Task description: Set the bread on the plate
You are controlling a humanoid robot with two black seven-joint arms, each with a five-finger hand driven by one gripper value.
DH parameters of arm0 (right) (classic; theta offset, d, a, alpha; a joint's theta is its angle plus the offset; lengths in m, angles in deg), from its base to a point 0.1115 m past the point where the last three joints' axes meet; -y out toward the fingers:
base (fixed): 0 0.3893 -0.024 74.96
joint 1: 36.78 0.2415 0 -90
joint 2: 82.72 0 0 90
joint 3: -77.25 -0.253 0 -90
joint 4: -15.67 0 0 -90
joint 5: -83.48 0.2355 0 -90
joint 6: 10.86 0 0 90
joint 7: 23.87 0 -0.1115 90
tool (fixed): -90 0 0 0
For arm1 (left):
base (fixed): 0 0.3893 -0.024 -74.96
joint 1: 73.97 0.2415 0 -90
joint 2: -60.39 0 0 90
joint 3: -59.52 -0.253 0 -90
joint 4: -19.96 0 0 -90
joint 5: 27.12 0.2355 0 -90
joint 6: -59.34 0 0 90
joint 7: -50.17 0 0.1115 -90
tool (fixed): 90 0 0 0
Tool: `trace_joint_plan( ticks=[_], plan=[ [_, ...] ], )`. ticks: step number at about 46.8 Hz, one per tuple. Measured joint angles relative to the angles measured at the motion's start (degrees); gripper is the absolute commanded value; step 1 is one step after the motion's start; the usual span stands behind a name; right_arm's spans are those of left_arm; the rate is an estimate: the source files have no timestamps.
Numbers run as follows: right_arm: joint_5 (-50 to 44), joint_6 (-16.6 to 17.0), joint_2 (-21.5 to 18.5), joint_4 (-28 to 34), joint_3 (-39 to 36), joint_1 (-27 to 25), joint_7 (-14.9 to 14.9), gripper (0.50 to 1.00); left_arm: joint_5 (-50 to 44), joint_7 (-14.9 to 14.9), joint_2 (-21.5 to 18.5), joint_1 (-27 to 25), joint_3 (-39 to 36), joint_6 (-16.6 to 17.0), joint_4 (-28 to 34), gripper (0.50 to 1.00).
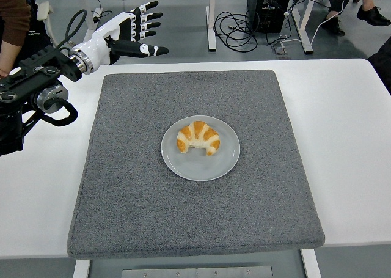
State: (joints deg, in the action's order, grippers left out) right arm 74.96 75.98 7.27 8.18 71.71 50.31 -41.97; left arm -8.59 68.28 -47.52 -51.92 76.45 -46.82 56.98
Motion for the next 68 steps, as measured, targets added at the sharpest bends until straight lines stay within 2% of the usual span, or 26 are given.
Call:
trace_joint_plan(
  ticks=[9,17,33,40,43,68],
  plan=[
    [0.0,0.0,0.0,-0.03,0.0,0.0,-0.01,1.0,-6.64,-2.87,-1.08,1.27,2.71,-9.14,-4.01,0.963],
    [0.0,0.0,0.0,-0.06,0.0,-0.08,-0.01,1.0,-11.94,-4.18,-1.27,2.49,3.98,-13.99,-7.1,0.96],
    [0.0,0.0,0.0,-0.07,0.0,-0.23,0.0,1.0,-14.28,-4.43,-1.09,6.03,6.07,-16.0,-8.27,0.937],
    [0.0,0.0,0.0,-0.05,0.0,-0.36,0.0,1.0,-15.41,-8.3,-0.48,6.51,6.63,-15.73,-9.15,0.94],
    [0.0,0.0,0.0,-0.05,0.0,-0.35,0.0,1.0,-16.2,-9.03,-0.46,6.87,6.62,-15.66,-9.17,0.949],
    [0.0,0.0,0.0,-0.13,0.0,-0.34,0.0,1.0,-16.34,-8.26,0.35,9.11,6.53,-15.62,-9.24,0.963]
  ],
)
